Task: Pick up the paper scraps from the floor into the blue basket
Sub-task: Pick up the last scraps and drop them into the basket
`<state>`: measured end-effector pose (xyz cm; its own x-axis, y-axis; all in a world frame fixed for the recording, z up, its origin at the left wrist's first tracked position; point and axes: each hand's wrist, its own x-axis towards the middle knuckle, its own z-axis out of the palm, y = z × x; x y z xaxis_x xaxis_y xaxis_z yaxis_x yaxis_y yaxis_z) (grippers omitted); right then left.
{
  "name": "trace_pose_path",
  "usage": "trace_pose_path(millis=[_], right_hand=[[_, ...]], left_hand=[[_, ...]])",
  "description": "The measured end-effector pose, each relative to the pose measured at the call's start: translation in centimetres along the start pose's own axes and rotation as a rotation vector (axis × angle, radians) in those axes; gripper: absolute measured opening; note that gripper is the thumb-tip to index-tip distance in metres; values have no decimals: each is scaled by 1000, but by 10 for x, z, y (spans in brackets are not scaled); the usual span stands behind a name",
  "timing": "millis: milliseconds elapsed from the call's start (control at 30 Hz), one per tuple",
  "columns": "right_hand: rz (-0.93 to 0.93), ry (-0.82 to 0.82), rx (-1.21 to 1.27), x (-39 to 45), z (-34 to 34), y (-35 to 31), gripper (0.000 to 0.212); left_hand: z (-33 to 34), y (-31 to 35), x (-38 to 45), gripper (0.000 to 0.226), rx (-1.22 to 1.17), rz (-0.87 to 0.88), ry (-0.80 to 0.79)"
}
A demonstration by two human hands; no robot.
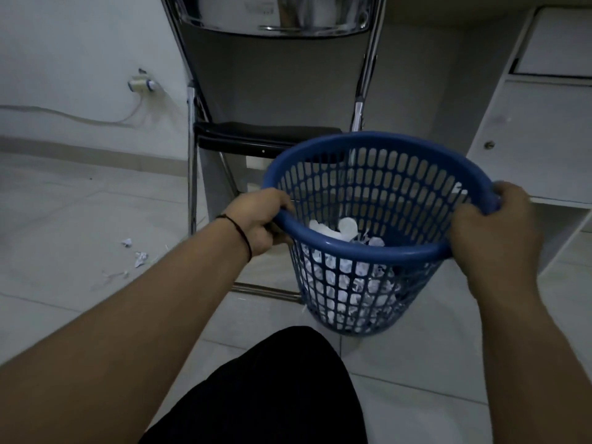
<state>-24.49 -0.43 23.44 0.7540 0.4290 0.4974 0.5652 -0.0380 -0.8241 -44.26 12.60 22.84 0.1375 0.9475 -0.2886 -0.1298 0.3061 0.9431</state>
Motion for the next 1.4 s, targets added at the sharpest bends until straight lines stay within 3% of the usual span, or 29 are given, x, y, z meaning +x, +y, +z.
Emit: trace_pose_path(millis=[200, 367, 467, 900, 1133, 1267, 1400], right_hand=[[122, -156, 214, -15, 28, -35, 58], [401, -484, 372, -46, 89, -61, 23], [504, -696, 415, -78, 130, -87, 20], [350, -1230, 337, -212, 319, -207, 33], [175, -1467, 152, -263, 469, -262, 27], [157, -1508, 49, -277, 527, -282, 29], [207, -1547, 90, -280, 536, -285, 26]], left_hand=[[-66, 33, -18, 17, 11, 99, 113], [-145, 40, -31, 20, 11, 169, 296], [-200, 43, -41, 24, 20, 196, 423], [-435, 28, -80, 36, -170, 183, 721], [-533, 7, -46, 37, -255, 199, 881], [-559, 11, -21, 38, -233, 195, 934], [-556, 20, -10, 39, -208, 179, 978]])
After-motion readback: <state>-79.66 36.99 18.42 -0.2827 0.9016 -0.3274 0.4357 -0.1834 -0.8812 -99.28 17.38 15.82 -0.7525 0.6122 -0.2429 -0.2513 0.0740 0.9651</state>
